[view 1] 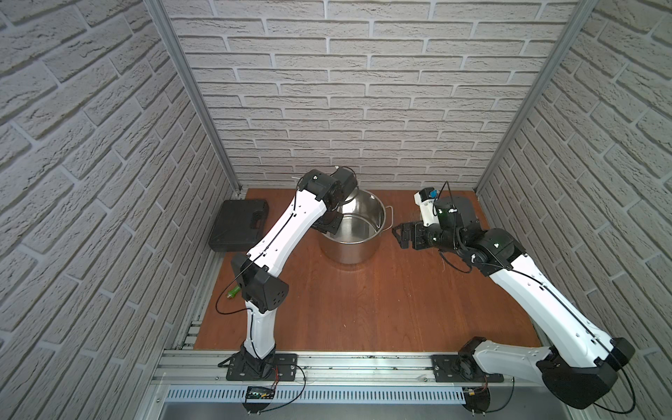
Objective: Stir the soup with a spoon
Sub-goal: Stir the soup in the pan with a stick.
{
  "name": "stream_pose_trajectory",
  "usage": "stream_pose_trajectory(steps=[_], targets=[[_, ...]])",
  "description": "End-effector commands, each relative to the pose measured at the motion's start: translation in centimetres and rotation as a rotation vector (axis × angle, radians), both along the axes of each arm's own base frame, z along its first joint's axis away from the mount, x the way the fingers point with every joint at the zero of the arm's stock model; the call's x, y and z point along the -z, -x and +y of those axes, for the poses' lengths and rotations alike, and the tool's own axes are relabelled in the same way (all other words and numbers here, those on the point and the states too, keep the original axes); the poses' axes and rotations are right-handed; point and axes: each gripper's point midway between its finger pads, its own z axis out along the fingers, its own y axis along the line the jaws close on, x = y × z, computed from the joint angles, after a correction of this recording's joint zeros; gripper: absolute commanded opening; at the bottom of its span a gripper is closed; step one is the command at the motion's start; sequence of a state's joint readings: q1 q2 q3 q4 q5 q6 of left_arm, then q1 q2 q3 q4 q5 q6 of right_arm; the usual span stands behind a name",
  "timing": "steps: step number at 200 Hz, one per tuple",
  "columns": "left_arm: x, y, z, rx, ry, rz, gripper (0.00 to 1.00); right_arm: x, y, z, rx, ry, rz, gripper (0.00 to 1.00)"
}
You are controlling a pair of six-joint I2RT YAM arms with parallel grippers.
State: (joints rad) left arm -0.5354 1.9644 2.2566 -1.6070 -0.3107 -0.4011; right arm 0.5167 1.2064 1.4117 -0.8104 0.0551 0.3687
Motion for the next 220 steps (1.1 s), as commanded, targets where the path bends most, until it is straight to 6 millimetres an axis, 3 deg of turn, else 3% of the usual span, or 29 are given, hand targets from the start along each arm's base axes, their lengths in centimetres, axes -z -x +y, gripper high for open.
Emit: stream_pose_trajectory(steps=[1, 28, 60, 87, 118, 169, 195, 220], targets=[[0.7, -0.2, -0.7, 0.03, -0.017, 0.036, 0.0, -1.2, 0.0, -0.2, 0.007, -0.02, -0.04, 0.98], [1.1, -1.2, -3.9, 0.076, 0.05, 0.026, 0.0, -0.9, 0.2, -0.5, 0.006, -0.001, -0.03, 0.99], [1.9, -0.9, -8.0, 0.15, 0.118, 0.049, 0.0, -0.6, 0.2, -0.6, 0.006, 0.011, -0.027, 0.99], [2.4, 0.3, -9.5, 0.186, 0.121, 0.072, 0.0, -0.7, 0.1, -0.5, 0.004, 0.01, -0.034, 0.99], [2.4, 2.5, -8.4, 0.181, 0.093, 0.097, 0.0, -0.8, -0.3, -0.1, -0.004, 0.001, -0.031, 0.99], [2.5, 6.0, -4.7, 0.136, 0.025, 0.151, 0.0, -0.4, -0.7, 0.4, -0.006, -0.023, -0.027, 0.98], [2.3, 6.1, -2.4, 0.088, -0.027, 0.154, 0.0, -0.2, -0.8, 0.9, -0.016, -0.037, -0.019, 0.97], [1.8, 5.0, -0.3, 0.037, -0.048, 0.136, 0.0, 0.0, -0.7, 1.0, -0.019, -0.043, -0.012, 0.97]])
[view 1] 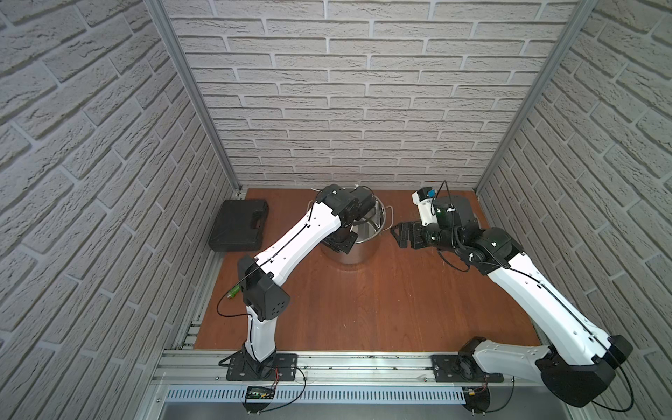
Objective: Stir the soup with a spoon
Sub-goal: Stir the soup in the pan with a stick.
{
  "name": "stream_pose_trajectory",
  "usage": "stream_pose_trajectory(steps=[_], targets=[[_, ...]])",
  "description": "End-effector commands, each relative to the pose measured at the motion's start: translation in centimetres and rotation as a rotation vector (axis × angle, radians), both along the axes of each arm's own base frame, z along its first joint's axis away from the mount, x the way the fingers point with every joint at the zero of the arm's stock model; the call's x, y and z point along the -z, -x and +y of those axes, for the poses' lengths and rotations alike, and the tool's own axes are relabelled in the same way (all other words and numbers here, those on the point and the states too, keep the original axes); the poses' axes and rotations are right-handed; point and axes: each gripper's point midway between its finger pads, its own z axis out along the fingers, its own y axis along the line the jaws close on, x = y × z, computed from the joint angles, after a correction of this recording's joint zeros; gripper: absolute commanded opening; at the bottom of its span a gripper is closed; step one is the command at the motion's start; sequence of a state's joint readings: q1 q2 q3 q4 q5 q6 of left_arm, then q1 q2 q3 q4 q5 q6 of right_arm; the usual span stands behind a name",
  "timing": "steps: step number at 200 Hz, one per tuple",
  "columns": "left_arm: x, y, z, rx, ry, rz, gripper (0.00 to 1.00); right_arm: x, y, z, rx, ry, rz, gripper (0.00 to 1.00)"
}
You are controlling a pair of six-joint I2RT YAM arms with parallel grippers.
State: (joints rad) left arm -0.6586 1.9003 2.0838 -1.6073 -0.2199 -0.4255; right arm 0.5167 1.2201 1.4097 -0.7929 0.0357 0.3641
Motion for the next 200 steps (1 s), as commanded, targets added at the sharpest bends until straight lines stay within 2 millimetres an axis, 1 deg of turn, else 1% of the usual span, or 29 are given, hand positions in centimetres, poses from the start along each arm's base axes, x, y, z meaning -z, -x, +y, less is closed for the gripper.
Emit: stream_pose_trajectory(steps=[1, 24, 48, 73, 97, 113, 126, 141, 153, 171, 200], targets=[[-0.7, -0.4, 3.4, -0.07, -0.071, -0.007, 0.0, -0.2, -0.4, 0.4, 0.0, -0.035, -0.014, 0.97], [-1.2, -2.0, 4.2, -0.072, -0.099, -0.035, 0.0, -0.1, -0.2, 0.3, -0.001, -0.038, -0.013, 0.97], [-1.5, -4.1, 3.7, -0.057, -0.104, -0.068, 0.0, -0.2, 0.1, 0.0, 0.003, -0.033, -0.017, 0.97], [-1.1, -6.0, 1.7, -0.035, -0.061, -0.088, 0.0, -0.3, 0.4, -0.2, 0.005, -0.026, -0.02, 0.98], [-0.9, -6.8, -1.0, -0.002, -0.007, -0.096, 0.0, -0.6, 0.6, -0.7, 0.014, -0.012, -0.029, 0.98], [-0.6, -6.6, -3.0, 0.027, 0.037, -0.083, 0.0, -0.7, 0.7, -1.0, 0.02, -0.004, -0.035, 0.98], [-0.2, -6.0, -4.2, 0.046, 0.056, -0.067, 0.0, -0.7, 0.8, -1.1, 0.02, 0.001, -0.038, 0.98], [0.1, -5.1, -4.9, 0.061, 0.052, -0.042, 0.0, -0.8, 0.9, -1.2, 0.022, 0.003, -0.039, 0.98], [0.2, -4.2, -4.9, 0.07, 0.035, -0.026, 0.0, -0.9, 0.9, -1.3, 0.023, 0.003, -0.041, 0.98], [-0.1, -2.9, -4.1, 0.067, 0.008, -0.011, 0.0, -0.8, 0.9, -1.3, 0.022, 0.003, -0.041, 0.98], [-0.8, -1.1, -1.5, 0.022, -0.033, -0.002, 0.0, -0.7, 0.6, -0.9, 0.019, -0.005, -0.037, 0.98]])
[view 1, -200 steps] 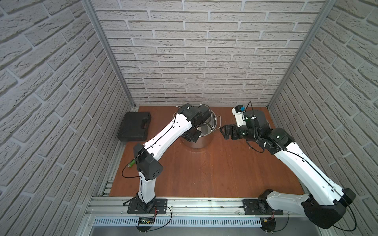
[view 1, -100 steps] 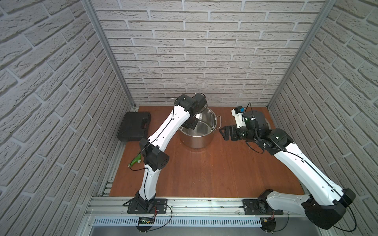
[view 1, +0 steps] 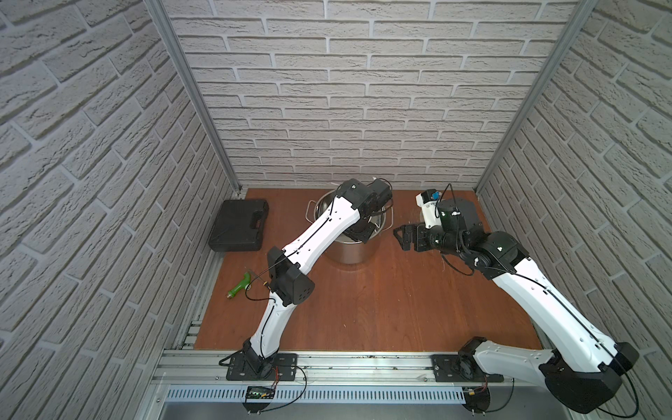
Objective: Stir the soup with a spoon
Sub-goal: Stir the soup in the pan with a stick.
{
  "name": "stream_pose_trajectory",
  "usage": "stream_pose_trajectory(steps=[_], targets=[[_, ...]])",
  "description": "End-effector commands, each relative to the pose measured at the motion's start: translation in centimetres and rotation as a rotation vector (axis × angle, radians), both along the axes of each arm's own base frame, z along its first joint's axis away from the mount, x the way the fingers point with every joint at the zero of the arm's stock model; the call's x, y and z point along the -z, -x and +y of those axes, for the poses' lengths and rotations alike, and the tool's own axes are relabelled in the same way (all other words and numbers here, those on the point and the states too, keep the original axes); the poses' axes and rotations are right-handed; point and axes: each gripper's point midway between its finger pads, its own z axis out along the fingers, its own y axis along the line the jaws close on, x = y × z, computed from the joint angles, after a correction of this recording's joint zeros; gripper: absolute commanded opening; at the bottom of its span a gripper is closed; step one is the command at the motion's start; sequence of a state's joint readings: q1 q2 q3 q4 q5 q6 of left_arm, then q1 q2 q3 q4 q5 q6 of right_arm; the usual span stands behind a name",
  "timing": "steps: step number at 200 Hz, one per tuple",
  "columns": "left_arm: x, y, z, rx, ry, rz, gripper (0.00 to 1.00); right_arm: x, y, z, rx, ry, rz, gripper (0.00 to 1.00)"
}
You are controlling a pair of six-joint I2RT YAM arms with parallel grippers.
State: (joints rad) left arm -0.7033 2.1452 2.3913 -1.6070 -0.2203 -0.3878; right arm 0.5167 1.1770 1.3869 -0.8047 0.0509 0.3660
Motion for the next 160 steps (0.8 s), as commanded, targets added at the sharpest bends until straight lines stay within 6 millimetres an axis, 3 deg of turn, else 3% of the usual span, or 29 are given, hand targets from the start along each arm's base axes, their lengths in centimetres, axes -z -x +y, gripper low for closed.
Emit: stream_pose_trajectory(steps=[1, 38, 65, 88, 107, 160], targets=[[-2.0, 3.1, 4.2, -0.063, -0.066, 0.042, 0.0, -0.5, -0.3, -0.1, 0.006, -0.01, -0.026, 0.98], [-3.0, 4.0, 7.8, -0.132, -0.11, 0.027, 0.0, -0.4, -0.7, 0.6, -0.006, -0.031, -0.018, 0.98], [-3.6, 3.2, 10.2, -0.176, -0.132, 0.009, 0.0, -0.4, -0.9, 1.0, -0.014, -0.043, -0.013, 0.98], [-3.5, 1.7, 11.1, -0.185, -0.138, -0.006, 0.0, -0.3, -0.9, 1.1, -0.016, -0.042, -0.01, 0.98], [-3.3, 0.2, 10.4, -0.178, -0.114, -0.026, 0.0, -0.4, -0.8, 1.0, -0.015, -0.039, -0.012, 0.98], [-2.1, -2.3, 4.9, -0.102, -0.01, -0.029, 0.0, -0.5, -0.7, 0.4, -0.001, -0.02, -0.019, 0.98]])
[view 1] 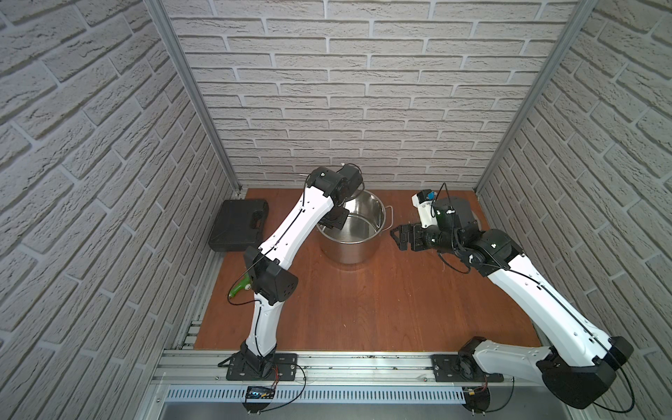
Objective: Stir the soup with a spoon
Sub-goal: Stir the soup in the pan with a stick.
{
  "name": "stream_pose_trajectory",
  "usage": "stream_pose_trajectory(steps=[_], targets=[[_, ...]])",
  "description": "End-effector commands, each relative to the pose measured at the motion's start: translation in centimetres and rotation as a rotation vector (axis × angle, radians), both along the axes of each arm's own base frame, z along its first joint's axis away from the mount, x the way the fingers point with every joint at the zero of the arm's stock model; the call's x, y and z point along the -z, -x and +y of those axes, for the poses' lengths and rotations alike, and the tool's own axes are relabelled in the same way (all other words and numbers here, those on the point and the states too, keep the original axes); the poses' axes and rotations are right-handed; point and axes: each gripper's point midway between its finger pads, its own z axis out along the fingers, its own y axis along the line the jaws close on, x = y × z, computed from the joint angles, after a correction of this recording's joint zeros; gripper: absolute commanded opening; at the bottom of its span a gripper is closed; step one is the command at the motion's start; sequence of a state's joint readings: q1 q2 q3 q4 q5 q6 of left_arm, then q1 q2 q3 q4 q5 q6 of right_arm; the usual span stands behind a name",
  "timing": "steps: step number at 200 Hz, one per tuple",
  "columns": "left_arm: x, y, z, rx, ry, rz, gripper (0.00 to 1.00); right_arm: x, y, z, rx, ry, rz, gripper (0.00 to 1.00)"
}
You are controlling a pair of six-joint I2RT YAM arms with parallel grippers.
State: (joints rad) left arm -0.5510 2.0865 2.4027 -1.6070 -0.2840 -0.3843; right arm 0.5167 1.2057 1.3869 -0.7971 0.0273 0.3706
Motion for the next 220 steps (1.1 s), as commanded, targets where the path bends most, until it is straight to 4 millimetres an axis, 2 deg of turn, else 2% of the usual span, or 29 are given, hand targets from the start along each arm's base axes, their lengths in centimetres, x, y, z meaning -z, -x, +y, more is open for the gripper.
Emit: stream_pose_trajectory(steps=[1, 39, 68, 86, 106, 137, 175, 194, 220], targets=[[0.8, 1.0, -1.9, 0.059, 0.004, 0.066, 0.0, -1.3, -0.3, -0.3, 0.015, -0.014, -0.046, 0.98], [2.1, 2.2, -4.8, 0.116, 0.038, 0.113, 0.0, -1.3, -0.3, -0.5, 0.025, -0.005, -0.05, 0.98], [2.0, 4.4, -4.9, 0.133, 0.021, 0.14, 0.0, -1.2, -0.5, -0.4, 0.022, -0.007, -0.047, 0.98], [1.7, 5.7, -3.7, 0.118, 0.004, 0.148, 0.0, -1.3, -0.7, -0.1, 0.019, -0.013, -0.048, 0.98], [1.6, 7.1, -1.5, 0.086, -0.043, 0.166, 0.0, -1.1, -0.9, 0.1, 0.015, -0.019, -0.043, 0.98], [1.4, 8.1, 1.7, 0.037, -0.099, 0.176, 0.0, -1.1, -1.2, 0.6, 0.007, -0.03, -0.038, 0.98], [0.9, 6.7, 4.3, -0.006, -0.146, 0.149, 0.0, -1.4, -1.5, 1.0, -0.003, -0.036, -0.04, 0.98], [0.8, 5.3, 4.3, -0.002, -0.155, 0.132, 0.0, -1.5, -1.5, 0.9, -0.006, -0.032, -0.041, 0.98], [1.0, 3.1, 3.3, 0.018, -0.151, 0.11, 0.0, -1.7, -1.3, 0.6, -0.004, -0.022, -0.047, 0.98]])
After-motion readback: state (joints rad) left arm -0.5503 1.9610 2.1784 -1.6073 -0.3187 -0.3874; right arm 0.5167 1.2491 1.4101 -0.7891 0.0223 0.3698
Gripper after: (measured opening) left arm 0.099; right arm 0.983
